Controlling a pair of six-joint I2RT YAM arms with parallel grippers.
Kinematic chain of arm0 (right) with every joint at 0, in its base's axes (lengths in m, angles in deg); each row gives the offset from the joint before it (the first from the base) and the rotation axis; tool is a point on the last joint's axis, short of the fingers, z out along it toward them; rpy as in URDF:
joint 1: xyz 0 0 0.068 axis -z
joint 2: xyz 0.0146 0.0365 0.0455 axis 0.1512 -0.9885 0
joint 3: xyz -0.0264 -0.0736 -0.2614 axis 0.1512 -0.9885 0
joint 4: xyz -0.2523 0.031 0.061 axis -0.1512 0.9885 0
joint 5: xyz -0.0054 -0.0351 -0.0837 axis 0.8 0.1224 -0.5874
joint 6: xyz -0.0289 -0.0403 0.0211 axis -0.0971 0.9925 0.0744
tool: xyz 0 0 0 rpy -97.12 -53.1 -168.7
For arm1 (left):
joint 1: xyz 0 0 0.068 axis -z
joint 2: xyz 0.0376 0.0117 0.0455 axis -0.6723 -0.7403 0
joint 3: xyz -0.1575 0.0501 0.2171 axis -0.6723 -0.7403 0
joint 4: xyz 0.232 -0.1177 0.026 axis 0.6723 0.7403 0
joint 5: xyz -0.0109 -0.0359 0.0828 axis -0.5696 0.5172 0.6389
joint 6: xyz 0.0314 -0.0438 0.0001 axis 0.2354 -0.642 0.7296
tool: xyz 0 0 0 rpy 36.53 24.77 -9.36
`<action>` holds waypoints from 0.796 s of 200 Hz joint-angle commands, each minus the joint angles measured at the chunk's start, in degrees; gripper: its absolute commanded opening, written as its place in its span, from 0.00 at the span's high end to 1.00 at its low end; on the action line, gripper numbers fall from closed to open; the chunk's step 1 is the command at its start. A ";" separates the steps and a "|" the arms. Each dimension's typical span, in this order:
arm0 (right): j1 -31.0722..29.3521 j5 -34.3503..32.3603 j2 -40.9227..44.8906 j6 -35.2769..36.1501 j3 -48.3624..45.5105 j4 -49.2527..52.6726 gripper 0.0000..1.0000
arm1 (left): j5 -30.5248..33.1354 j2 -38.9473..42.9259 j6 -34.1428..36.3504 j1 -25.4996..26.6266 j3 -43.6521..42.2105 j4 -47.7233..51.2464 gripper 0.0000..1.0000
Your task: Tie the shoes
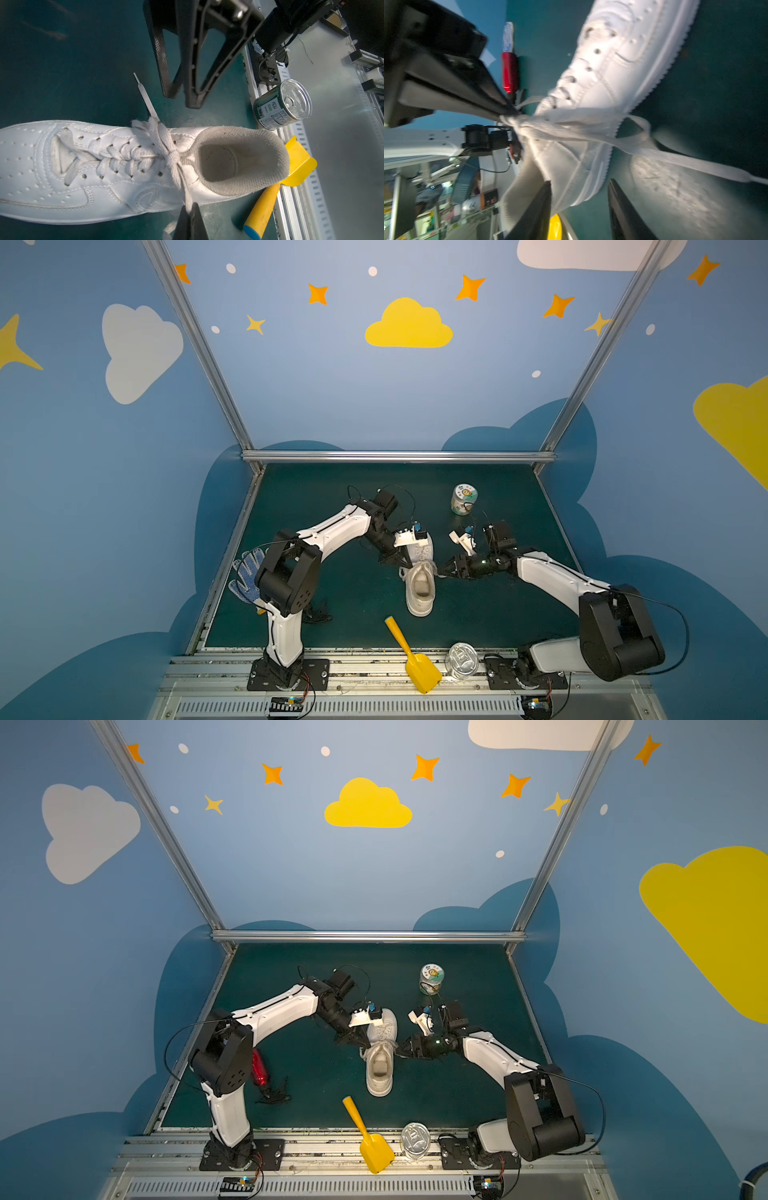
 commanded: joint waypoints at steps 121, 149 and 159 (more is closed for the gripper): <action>0.92 -13.98 12.98 -71.70 -14.29 -5.93 0.64 | -1.56 1.63 -0.42 0.73 -0.59 0.91 0.97; 0.35 -15.89 13.02 -72.41 -11.87 -4.05 0.66 | -1.91 1.65 -0.75 0.99 -0.97 0.11 0.97; 0.31 -15.46 12.20 -73.71 -12.03 -5.38 0.66 | -1.85 1.63 -0.75 1.08 -1.12 -0.01 0.97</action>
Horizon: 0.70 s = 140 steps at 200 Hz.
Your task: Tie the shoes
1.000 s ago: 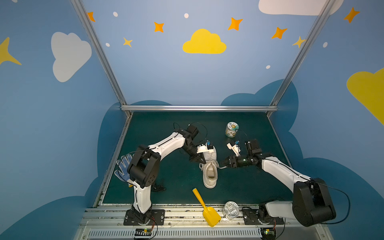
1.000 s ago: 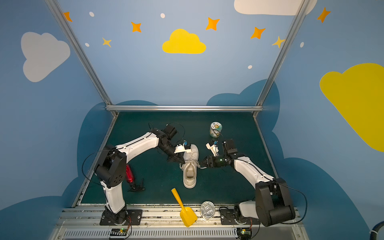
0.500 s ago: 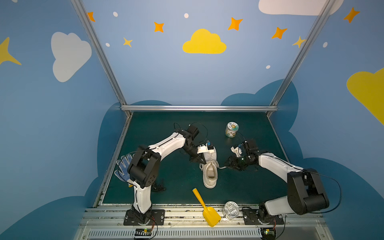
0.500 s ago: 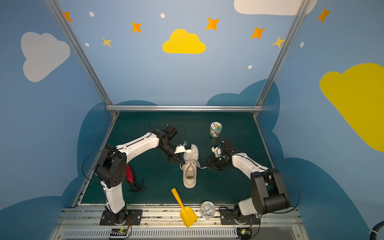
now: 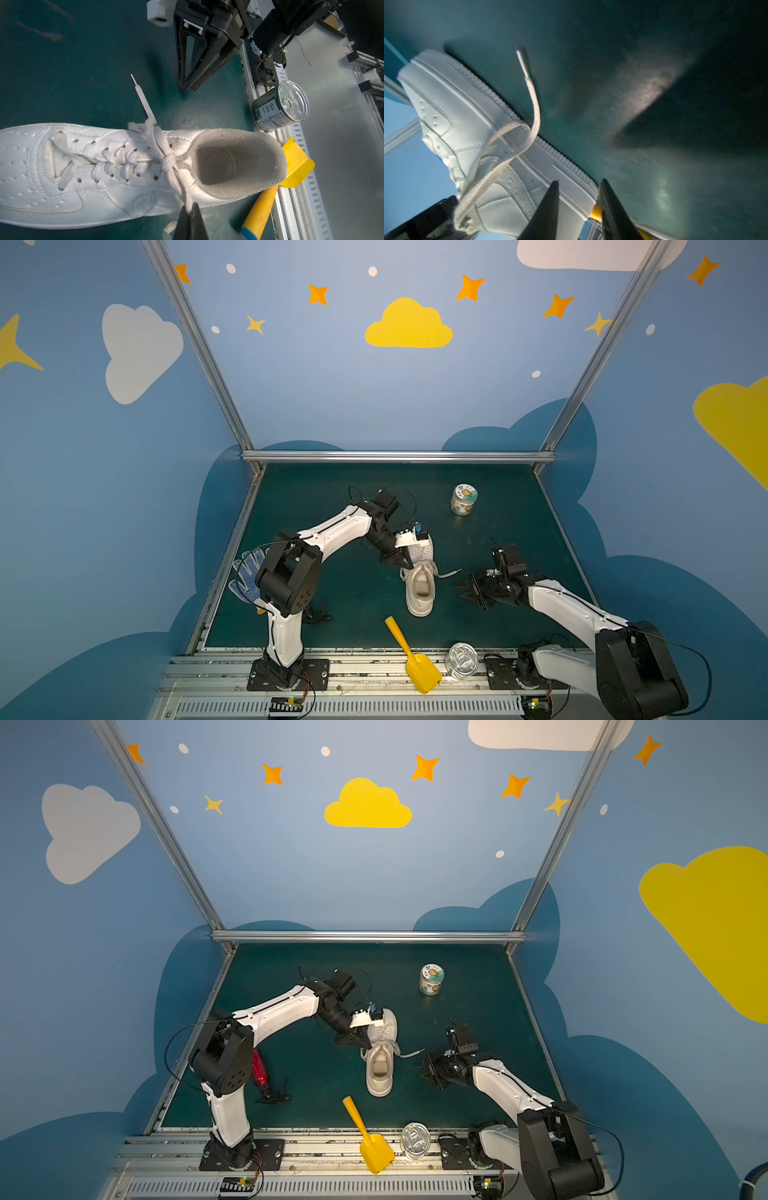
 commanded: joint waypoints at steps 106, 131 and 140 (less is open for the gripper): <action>-3.36 3.22 -16.98 -19.90 0.25 -23.64 0.67 | -0.92 1.98 0.54 -0.17 -0.79 0.39 0.97; -4.11 3.14 -18.85 -21.08 0.24 -25.83 0.68 | -1.05 1.64 0.53 -0.22 -0.58 0.37 0.97; -4.48 2.64 -19.09 -21.51 0.29 -25.76 0.69 | -1.10 1.45 0.57 -0.17 -0.38 0.55 0.97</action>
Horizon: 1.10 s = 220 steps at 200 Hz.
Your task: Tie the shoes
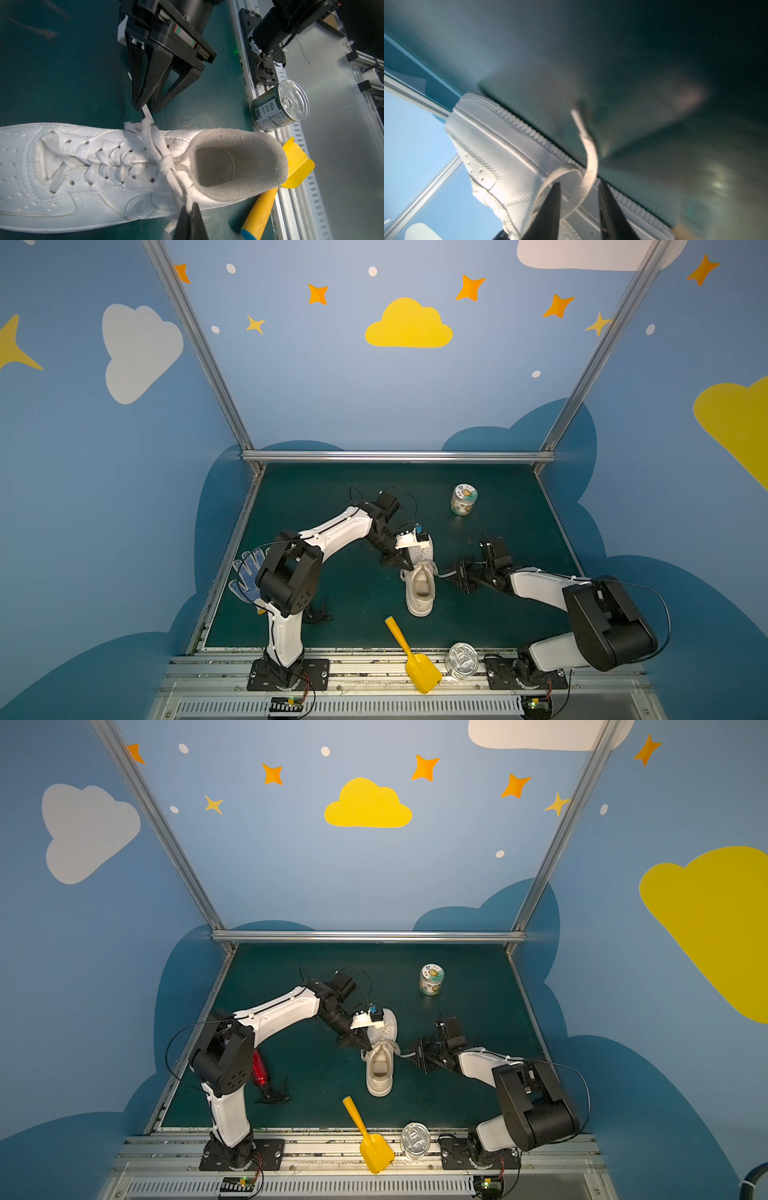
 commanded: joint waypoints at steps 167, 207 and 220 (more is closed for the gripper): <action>-5.13 -10.18 10.39 -9.07 -0.81 23.92 0.66 | -1.18 1.48 1.34 -0.33 0.58 1.57 0.97; -5.73 -17.41 12.25 -3.98 5.22 37.90 0.66 | -1.59 1.63 1.09 -0.31 -0.17 0.41 0.97; -5.90 -17.17 10.79 -4.22 5.86 37.98 0.66 | -2.08 1.68 0.86 -0.15 -0.34 0.12 0.97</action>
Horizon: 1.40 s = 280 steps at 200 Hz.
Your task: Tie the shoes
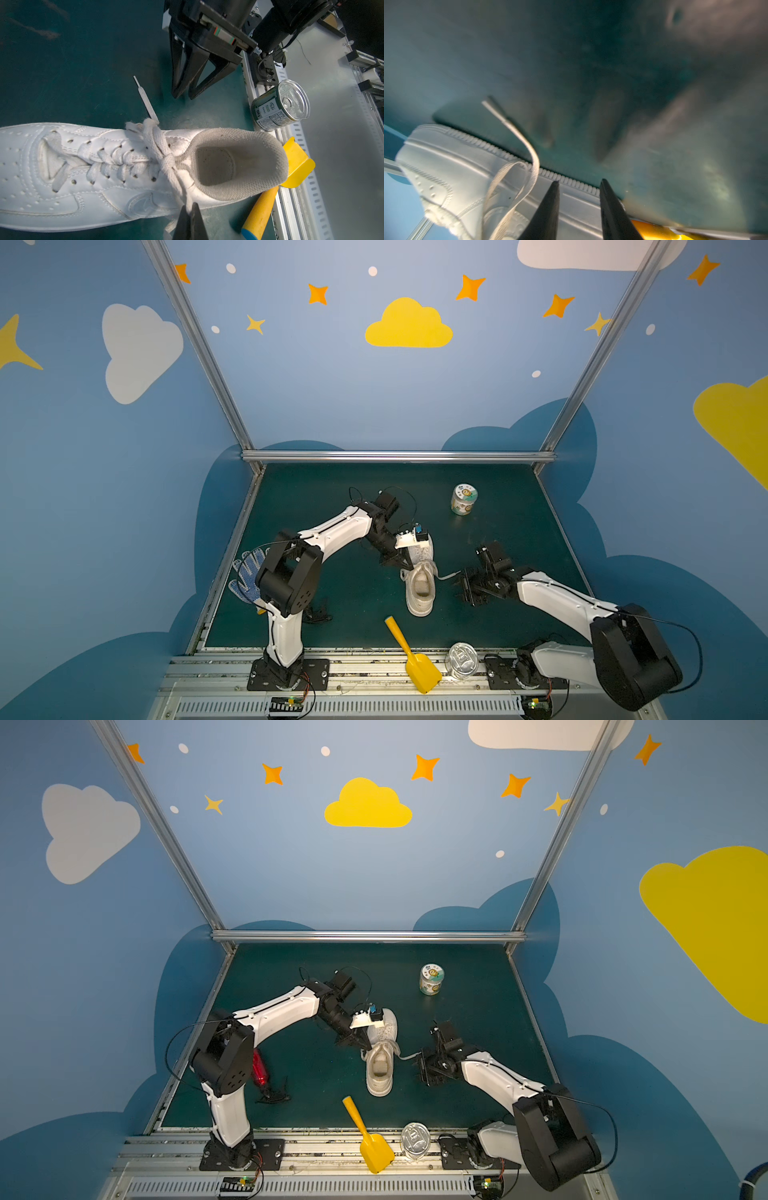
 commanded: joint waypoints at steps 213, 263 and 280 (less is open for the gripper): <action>-5.71 -1.84 -16.75 -7.28 11.14 -1.24 0.62 | -3.71 -0.08 2.88 0.07 1.24 1.83 0.97; -6.13 -1.94 -19.42 -8.65 11.39 -3.10 0.66 | -4.42 -0.07 2.20 0.08 0.91 0.89 0.97; -6.21 -2.07 -20.48 -9.95 10.64 -6.47 0.70 | -4.48 0.03 2.17 0.08 0.60 0.79 0.97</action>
